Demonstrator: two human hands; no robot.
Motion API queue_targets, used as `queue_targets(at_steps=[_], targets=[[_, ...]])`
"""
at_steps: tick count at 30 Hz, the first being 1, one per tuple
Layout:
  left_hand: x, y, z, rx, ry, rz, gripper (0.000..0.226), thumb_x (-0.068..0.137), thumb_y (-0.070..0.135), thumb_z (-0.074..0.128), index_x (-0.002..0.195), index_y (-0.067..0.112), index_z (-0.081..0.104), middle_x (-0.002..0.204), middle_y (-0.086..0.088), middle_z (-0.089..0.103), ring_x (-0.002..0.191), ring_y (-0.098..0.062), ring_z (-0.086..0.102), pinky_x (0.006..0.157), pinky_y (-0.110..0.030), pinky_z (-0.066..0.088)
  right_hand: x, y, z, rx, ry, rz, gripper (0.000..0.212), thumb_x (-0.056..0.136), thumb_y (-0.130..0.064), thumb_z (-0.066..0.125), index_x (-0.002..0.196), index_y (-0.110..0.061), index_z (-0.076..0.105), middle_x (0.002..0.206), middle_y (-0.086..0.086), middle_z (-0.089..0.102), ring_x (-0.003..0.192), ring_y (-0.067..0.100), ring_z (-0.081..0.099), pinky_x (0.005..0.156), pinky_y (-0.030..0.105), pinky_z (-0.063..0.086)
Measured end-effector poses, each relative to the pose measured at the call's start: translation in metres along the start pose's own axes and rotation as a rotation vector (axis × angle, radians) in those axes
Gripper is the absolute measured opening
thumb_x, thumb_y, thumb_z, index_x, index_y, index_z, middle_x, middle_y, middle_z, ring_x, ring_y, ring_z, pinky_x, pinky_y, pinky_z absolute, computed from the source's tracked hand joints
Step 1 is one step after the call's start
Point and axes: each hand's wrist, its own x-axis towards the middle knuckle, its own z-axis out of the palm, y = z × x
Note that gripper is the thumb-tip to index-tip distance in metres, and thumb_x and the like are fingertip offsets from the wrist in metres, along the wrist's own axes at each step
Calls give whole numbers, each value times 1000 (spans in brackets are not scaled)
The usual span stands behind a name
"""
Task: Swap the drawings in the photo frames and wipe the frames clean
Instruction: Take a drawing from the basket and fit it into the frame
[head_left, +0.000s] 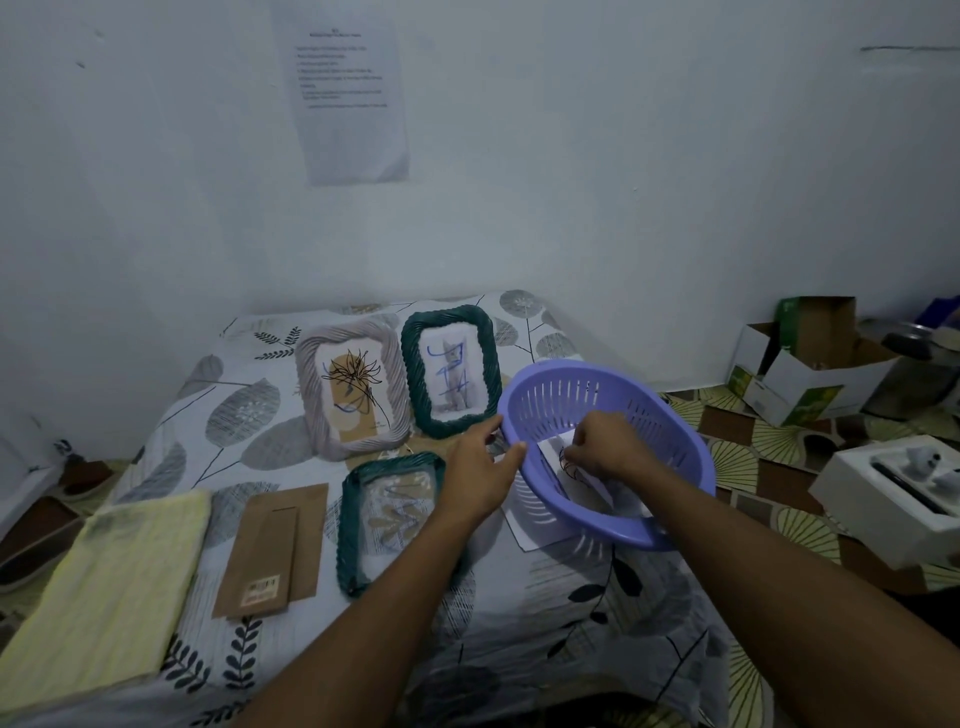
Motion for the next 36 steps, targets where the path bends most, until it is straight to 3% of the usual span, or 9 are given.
queue_targets(at_steps=[4,7,12,18,22,25,27,31,36], targets=[[3,1,-7,-13,7,11,48,92,31,61,136,15,51,136,0,52,121,-15,49,100,-35,42,-5,-7,-26,137,107,-25,42,96,-15,43,56,-15,30,55,5,33,51,17,30,47,29,20],[6,10,-23,-91,62,-35,39,94,29,57,130,13,54,118,3,58,109,-13,55,90,-27,43,-12,-29,-46,491,151,-46,37,99,-20,39,63,-16,38,68,6,45,64,20,39,54,31,25],[2,16,-63,-526,76,-185,30,95,17,57,124,13,54,96,-8,70,80,-18,66,70,-30,57,-28,-83,-44,971,93,-46,25,97,-28,45,76,-17,55,83,8,58,75,24,51,69,34,39],[-21,-19,-116,-265,317,-145,35,83,6,69,113,18,55,88,-3,66,81,-15,64,72,-36,58,-37,-120,11,789,160,-145,9,90,-10,58,98,-13,55,81,3,58,72,17,52,67,33,45],[-43,-52,-131,131,268,-87,22,81,10,72,98,17,62,85,4,62,75,-12,59,64,-15,46,-42,-131,59,626,80,-193,19,83,-13,69,98,-19,58,71,-3,54,73,18,55,69,30,46],[-55,-69,-132,428,184,-18,13,86,18,68,98,18,67,88,8,62,82,-12,57,64,-4,35,-48,-131,85,388,84,-212,25,84,-29,66,108,-25,62,86,-4,63,86,18,60,75,31,50],[-59,-82,-131,680,157,43,18,88,30,63,104,24,68,101,12,62,96,-11,54,73,-9,32,-53,-128,96,210,114,-264,27,87,-37,60,111,-26,61,104,-1,62,102,20,54,79,33,47],[-57,-110,-126,683,176,44,24,82,37,63,101,24,71,110,6,62,106,-17,50,89,-38,43,-55,-121,108,197,207,-388,27,89,-37,57,110,-20,62,117,0,52,112,21,43,88,35,43],[-58,-121,-125,636,173,81,34,84,40,63,112,21,68,116,4,65,115,-19,49,95,-38,43,-44,-113,114,237,177,-413,35,89,-39,57,119,-21,61,124,-3,51,115,19,43,96,37,40]])
